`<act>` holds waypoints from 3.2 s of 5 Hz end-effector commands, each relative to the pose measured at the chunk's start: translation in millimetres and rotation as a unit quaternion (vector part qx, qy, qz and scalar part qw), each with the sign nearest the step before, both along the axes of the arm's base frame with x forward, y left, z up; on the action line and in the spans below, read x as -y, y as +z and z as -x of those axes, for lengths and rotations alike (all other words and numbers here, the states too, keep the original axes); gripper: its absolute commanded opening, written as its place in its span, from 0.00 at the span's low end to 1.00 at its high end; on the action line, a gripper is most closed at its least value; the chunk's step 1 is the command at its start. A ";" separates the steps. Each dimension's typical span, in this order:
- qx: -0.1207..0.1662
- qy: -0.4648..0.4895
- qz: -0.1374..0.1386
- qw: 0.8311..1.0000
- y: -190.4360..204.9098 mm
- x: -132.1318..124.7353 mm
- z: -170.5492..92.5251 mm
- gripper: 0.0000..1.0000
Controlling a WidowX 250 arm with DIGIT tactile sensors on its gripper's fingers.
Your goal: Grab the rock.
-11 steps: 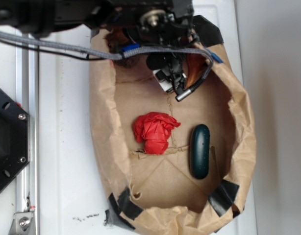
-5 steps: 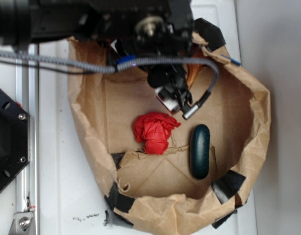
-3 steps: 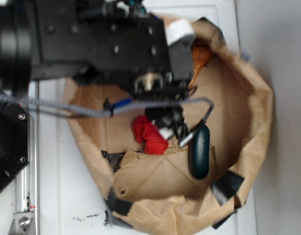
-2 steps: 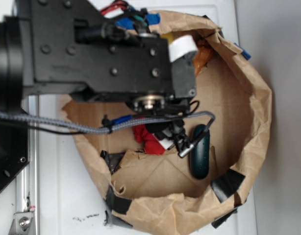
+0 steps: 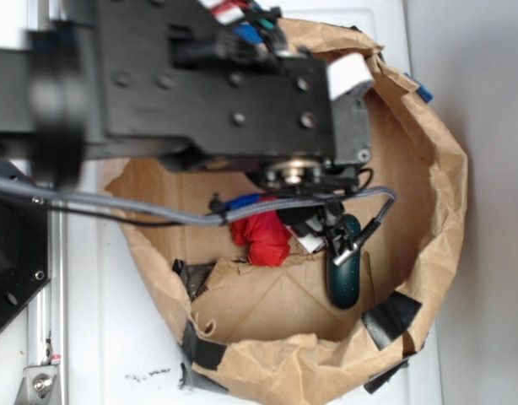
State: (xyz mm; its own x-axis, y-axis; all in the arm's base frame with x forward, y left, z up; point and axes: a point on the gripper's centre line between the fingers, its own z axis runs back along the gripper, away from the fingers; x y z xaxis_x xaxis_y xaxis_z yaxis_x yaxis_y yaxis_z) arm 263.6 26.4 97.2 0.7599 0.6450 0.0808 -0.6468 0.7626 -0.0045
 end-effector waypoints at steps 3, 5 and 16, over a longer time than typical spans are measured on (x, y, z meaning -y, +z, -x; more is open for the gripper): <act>0.001 -0.012 -0.035 0.999 -10.6 -64.8 36.9 1.00; 0.006 -0.018 -0.043 0.999 -15.4 -72.9 38.3 1.00; -0.007 -0.134 -0.051 0.990 -63.9 -103.1 23.4 0.00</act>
